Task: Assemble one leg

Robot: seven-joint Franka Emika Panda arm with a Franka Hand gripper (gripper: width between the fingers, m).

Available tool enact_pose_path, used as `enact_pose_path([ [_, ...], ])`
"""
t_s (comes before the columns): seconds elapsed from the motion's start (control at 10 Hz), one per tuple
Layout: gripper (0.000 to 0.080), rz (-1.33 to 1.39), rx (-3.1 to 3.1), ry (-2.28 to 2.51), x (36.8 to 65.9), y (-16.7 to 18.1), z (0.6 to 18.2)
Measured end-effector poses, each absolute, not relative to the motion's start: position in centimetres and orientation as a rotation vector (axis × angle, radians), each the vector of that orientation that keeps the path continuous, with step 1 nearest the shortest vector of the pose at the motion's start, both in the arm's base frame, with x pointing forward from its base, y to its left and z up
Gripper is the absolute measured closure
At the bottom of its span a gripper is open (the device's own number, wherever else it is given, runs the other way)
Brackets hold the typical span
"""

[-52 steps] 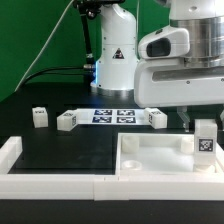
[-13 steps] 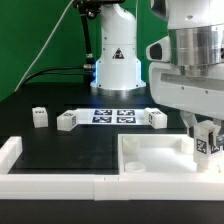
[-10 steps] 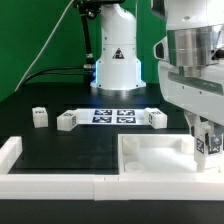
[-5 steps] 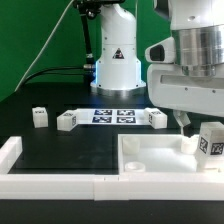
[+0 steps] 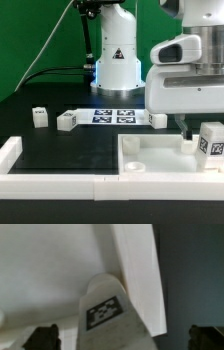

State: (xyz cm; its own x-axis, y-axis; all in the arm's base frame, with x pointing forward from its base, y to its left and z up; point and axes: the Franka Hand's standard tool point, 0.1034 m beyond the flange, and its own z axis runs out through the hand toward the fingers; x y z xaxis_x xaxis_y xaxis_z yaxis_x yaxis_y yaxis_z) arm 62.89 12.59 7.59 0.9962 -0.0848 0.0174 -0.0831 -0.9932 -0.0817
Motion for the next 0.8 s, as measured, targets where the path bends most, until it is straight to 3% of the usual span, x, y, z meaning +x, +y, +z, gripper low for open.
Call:
enact_pose_path([
  [0.2, 0.0150, -0.039, -3.060, -0.166, 62.94, 11.68, 7.34],
  [0.5, 0.0195, -0.040, -3.057, -0.192, 62.92, 11.78, 7.34],
  [0.6, 0.0372, -0.039, -3.057, -0.192, 62.92, 11.79, 7.34],
  [0.7, 0.0372, -0.039, -3.057, -0.192, 62.92, 11.78, 7.34],
  [0.8, 0.0510, -0.039, -3.057, -0.192, 62.92, 11.78, 7.34],
])
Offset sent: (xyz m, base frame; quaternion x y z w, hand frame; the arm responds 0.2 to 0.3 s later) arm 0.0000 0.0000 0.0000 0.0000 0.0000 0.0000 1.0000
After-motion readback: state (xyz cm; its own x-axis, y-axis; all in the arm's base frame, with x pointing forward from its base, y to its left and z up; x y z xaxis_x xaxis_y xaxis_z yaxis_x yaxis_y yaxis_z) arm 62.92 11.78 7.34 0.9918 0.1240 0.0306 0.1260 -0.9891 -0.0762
